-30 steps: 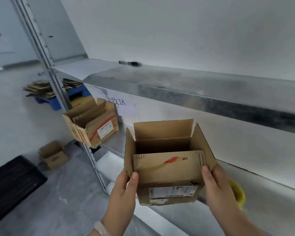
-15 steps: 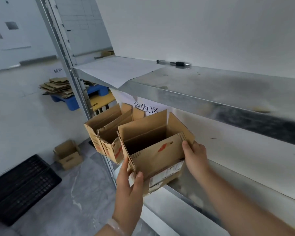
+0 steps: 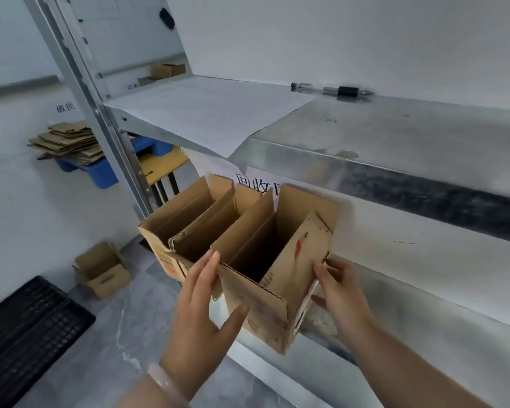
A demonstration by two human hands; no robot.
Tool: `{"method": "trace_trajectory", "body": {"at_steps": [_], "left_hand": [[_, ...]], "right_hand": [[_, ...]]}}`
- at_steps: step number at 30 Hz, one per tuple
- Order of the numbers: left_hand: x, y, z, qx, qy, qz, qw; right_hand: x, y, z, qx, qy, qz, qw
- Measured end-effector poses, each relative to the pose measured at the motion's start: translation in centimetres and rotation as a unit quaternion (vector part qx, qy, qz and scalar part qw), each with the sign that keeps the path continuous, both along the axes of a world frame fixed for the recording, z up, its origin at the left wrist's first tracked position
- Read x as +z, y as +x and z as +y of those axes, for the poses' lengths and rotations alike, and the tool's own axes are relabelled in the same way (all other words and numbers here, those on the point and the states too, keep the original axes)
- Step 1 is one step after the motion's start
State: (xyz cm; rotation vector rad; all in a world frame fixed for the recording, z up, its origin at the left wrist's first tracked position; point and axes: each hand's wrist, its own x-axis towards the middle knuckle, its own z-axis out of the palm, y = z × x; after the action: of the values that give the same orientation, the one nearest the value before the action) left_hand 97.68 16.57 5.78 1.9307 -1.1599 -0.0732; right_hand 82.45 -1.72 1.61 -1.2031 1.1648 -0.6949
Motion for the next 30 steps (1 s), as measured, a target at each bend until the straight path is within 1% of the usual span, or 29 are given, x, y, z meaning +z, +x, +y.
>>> {"method": "trace_trajectory", "body": {"at_steps": [2, 6, 8, 11, 12, 14, 16, 19, 22, 25, 26, 27, 30], "left_hand": [[0.3, 1.2, -0.3, -0.031, -0.007, -0.006, 0.999], [1.3, 3.2, -0.6, -0.064, -0.016, -0.018, 0.998], [2.1, 3.9, -0.8, -0.081, -0.015, -0.043, 0.996], [4.3, 3.5, -1.4, -0.146, -0.06, -0.108, 0.981], [5.3, 2.8, -1.8, -0.17, -0.077, -0.148, 0.971], [7.2, 0.5, -3.0, -0.212, -0.123, -0.224, 0.943], [8.1, -3.0, -4.6, -0.273, -0.156, -0.249, 0.916], [7.6, -9.9, -6.7, -0.368, -0.144, -0.253, 0.883], [6.2, -17.9, -8.3, -0.408, -0.119, -0.281, 0.86], [5.1, -27.1, -9.3, -0.454, -0.111, -0.273, 0.841], [4.9, -30.3, -9.4, -0.469, -0.109, -0.259, 0.837], [4.8, -33.5, -9.4, -0.484, -0.109, -0.24, 0.835], [4.9, -43.1, -8.9, -0.536, -0.107, -0.181, 0.818]], "right_hand": [[-0.3, 1.4, 0.8, 0.0, 0.008, -0.015, 1.0], [1.1, 3.5, 1.7, 0.049, -0.007, 0.008, 0.999], [2.0, 3.0, 2.3, 0.066, -0.043, 0.064, 0.995], [3.3, 0.0, 4.2, 0.031, -0.123, 0.148, 0.981], [3.9, -1.5, 4.9, 0.026, -0.164, 0.182, 0.969], [5.0, -5.1, 6.6, 0.019, -0.252, 0.254, 0.934], [6.2, -9.2, 8.1, -0.012, -0.306, 0.287, 0.908], [7.3, -16.0, 10.3, -0.103, -0.331, 0.298, 0.889], [7.5, -23.6, 12.3, -0.171, -0.342, 0.344, 0.858], [7.0, -32.5, 14.7, -0.213, -0.336, 0.411, 0.82], [7.0, -35.5, 15.7, -0.223, -0.324, 0.427, 0.815], [7.0, -38.5, 16.7, -0.238, -0.304, 0.43, 0.816], [8.0, -47.1, 19.8, -0.308, -0.239, 0.406, 0.827]]}}
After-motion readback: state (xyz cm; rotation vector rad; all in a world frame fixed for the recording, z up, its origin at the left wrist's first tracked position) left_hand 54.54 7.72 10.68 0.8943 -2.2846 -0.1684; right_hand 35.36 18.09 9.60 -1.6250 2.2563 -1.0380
